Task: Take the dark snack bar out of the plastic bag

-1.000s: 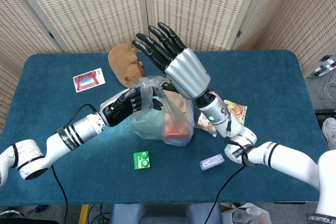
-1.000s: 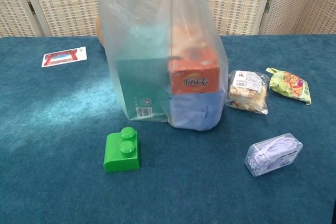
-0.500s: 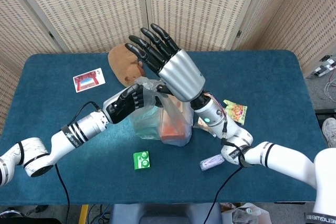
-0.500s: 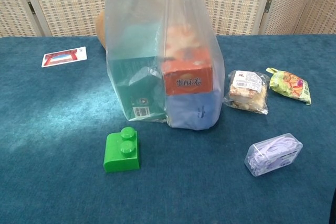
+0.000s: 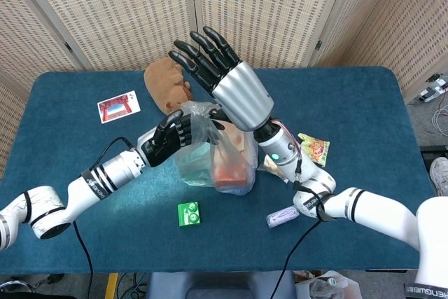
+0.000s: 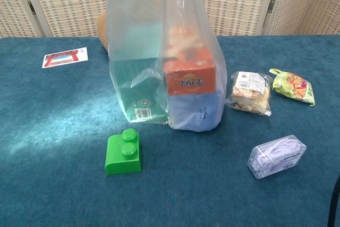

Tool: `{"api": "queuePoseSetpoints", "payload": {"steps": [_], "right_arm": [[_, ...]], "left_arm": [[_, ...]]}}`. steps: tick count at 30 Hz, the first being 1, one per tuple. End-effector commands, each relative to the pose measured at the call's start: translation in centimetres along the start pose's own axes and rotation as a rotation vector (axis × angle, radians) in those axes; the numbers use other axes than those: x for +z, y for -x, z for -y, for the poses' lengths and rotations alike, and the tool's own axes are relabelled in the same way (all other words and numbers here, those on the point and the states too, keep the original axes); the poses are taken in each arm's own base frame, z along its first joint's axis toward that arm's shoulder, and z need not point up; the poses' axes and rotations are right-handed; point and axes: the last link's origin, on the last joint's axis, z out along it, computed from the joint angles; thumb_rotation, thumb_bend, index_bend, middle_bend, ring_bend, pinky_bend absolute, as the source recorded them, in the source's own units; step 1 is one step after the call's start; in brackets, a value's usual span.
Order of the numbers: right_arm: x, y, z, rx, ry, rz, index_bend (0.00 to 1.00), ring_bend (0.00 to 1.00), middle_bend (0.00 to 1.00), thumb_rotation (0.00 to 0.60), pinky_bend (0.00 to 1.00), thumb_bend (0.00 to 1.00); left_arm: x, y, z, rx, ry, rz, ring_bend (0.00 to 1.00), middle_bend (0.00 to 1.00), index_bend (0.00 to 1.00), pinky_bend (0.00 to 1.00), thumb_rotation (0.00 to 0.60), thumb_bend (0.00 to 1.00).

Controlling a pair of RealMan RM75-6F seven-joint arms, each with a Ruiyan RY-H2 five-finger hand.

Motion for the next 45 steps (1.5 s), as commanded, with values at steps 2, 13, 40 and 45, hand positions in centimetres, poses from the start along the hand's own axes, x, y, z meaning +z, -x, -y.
{"api": "queuePoseSetpoints", "payload": {"steps": [2,13,40,45], "right_arm": [[0.2,0.2,0.1,0.005,0.001,0.0,0.0,0.0,0.09,0.6,0.05,0.0],[0.2,1.1,0.8,0.043,-0.016,0.017,0.0,0.0,0.09,0.6,0.04,0.0],[-1.7,0.7,2.2,0.064,-0.056,0.048,0.0,0.0,0.08,0.6,0.01,0.0],[-2.0,0.8,2.3,0.054,-0.061,0.064,0.0,0.0,0.08,0.6,0.01,0.0]], "left_arm": [[0.3,0.2,0.2,-0.012,-0.009,0.009,0.26,0.25,0.2,0.22,0.088,0.27],[1.0,0.4,0.4,-0.022,-0.012,0.016,0.26,0.25,0.2,0.2,0.086,0.27],[0.4,-0.3,-0.2,-0.009,0.007,-0.028,0.26,0.25,0.2,0.16,0.08,0.27],[0.6,0.0,-0.2,-0.028,0.011,-0.027,0.26,0.25,0.2,0.16,0.081,0.27]]}}
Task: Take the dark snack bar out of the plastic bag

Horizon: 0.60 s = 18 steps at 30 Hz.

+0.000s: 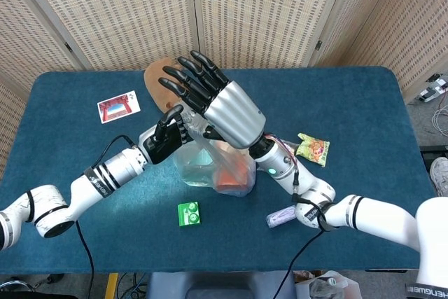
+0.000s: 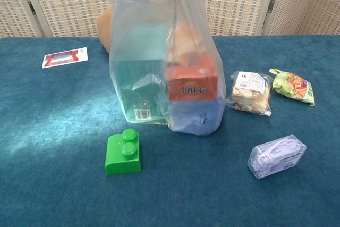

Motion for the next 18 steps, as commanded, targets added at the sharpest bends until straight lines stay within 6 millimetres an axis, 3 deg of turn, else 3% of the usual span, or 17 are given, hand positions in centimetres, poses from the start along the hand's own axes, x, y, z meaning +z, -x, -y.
{"api": "queuePoseSetpoints", "payload": {"steps": [1,18], "right_arm": [[-0.16,0.19,0.04,-0.005,-0.001,0.011,0.0,0.0,0.08,0.6,0.0,0.0],[-0.29,0.38,-0.25,-0.025,0.002,0.017,0.0,0.0,0.07,0.6,0.0,0.0]], "left_arm": [[0.07,0.17,0.03,-0.018,0.0,0.001,0.26,0.25,0.2,0.16,0.082,0.27],[-0.22,0.65,0.04,-0.101,-0.001,0.041,0.27,0.26,0.15,0.18,0.092,0.27]]}}
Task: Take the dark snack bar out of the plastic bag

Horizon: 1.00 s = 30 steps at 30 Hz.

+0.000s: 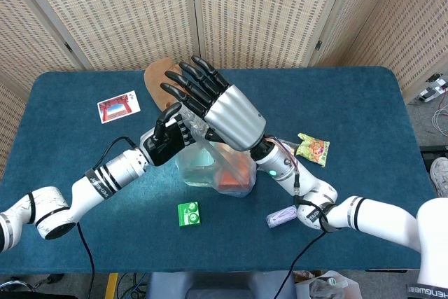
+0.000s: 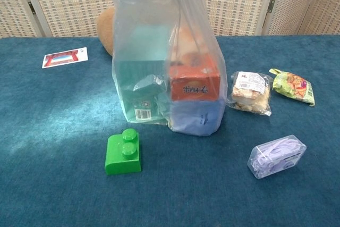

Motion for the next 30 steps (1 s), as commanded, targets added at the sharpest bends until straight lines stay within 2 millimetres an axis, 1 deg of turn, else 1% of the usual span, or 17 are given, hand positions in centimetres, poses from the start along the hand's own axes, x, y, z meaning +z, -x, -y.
{"api": "queuePoseSetpoints", "payload": {"steps": [1,7,14,23,30], "right_arm": [[0.3,-0.1,-0.1,-0.003,0.003,-0.008,0.0,0.0,0.07,0.6,0.0,0.0],[0.5,0.4,0.2,0.021,-0.003,0.0,0.0,0.0,0.07,0.6,0.0,0.0],[0.4,0.5,0.6,0.023,-0.018,0.006,0.0,0.0,0.07,0.6,0.0,0.0],[-0.8,0.4,0.4,0.003,-0.015,0.033,0.0,0.0,0.07,0.6,0.0,0.0],[-2.4,-0.4,0.4,-0.058,0.001,0.058,0.0,0.0,0.03,0.6,0.0,0.0]], "left_arm": [[-0.1,0.2,0.2,0.002,-0.019,0.019,0.27,0.26,0.15,0.18,0.093,0.27],[0.2,0.6,0.5,-0.008,-0.041,0.049,0.27,0.26,0.14,0.18,0.094,0.27],[0.6,0.3,0.5,-0.037,-0.04,0.042,0.27,0.26,0.14,0.18,0.091,0.27],[0.3,-0.6,-0.3,-0.063,0.024,-0.013,0.27,0.26,0.13,0.18,0.09,0.27],[-0.2,-1.0,-0.8,-0.062,0.073,-0.047,0.27,0.26,0.13,0.18,0.092,0.27]]}}
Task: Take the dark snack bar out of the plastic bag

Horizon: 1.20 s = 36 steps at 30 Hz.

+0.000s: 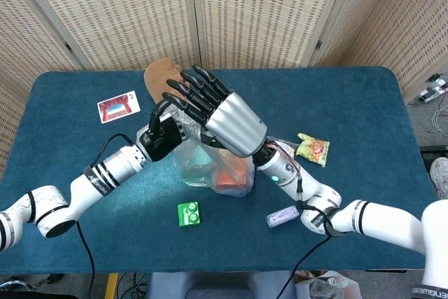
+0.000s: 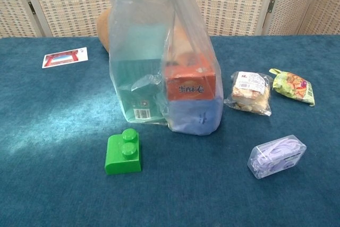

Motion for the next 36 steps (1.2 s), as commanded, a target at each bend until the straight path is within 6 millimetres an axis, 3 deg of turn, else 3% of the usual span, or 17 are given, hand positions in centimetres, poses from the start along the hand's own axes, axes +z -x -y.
{"api": "queuePoseSetpoints", "payload": {"steps": [1,12,19,22,25,30,36], "right_arm": [[-1.0,-0.5,0.0,-0.037,0.009,0.014,0.0,0.0,0.03,0.6,0.0,0.0],[-4.2,-2.8,-0.5,-0.132,0.06,0.028,0.0,0.0,0.0,0.6,0.0,0.0],[-8.5,-6.3,-2.2,-0.205,0.138,0.018,0.0,0.0,0.0,0.6,0.0,0.0],[-10.6,-7.5,-2.9,-0.242,0.18,0.051,0.0,0.0,0.0,0.6,0.0,0.0],[-12.8,-8.4,-3.5,-0.261,0.226,0.092,0.0,0.0,0.0,0.6,0.0,0.0],[-15.2,-9.2,-4.4,-0.289,0.283,0.143,0.0,0.0,0.0,0.6,0.0,0.0],[-18.4,-9.6,-5.4,-0.292,0.359,0.218,0.0,0.0,0.03,0.6,0.0,0.0]], "left_arm": [[-0.2,-0.1,-0.2,-0.002,0.019,-0.013,0.27,0.26,0.13,0.18,0.092,0.27],[-1.3,0.0,-0.8,-0.038,0.058,-0.019,0.27,0.26,0.13,0.18,0.097,0.27],[-2.6,0.3,-1.3,-0.081,0.062,-0.006,0.27,0.26,0.13,0.18,0.13,0.27],[-3.0,0.5,-1.4,-0.119,0.062,0.0,0.27,0.26,0.14,0.19,0.189,0.27],[-3.4,0.6,-1.5,-0.14,0.057,0.001,0.3,0.28,0.16,0.25,0.284,0.27],[-3.5,0.6,-1.7,-0.156,0.048,-0.018,0.37,0.34,0.22,0.4,0.579,0.27],[-3.5,0.8,-1.9,-0.176,0.033,-0.054,0.45,0.4,0.26,0.61,0.6,0.27]]}}
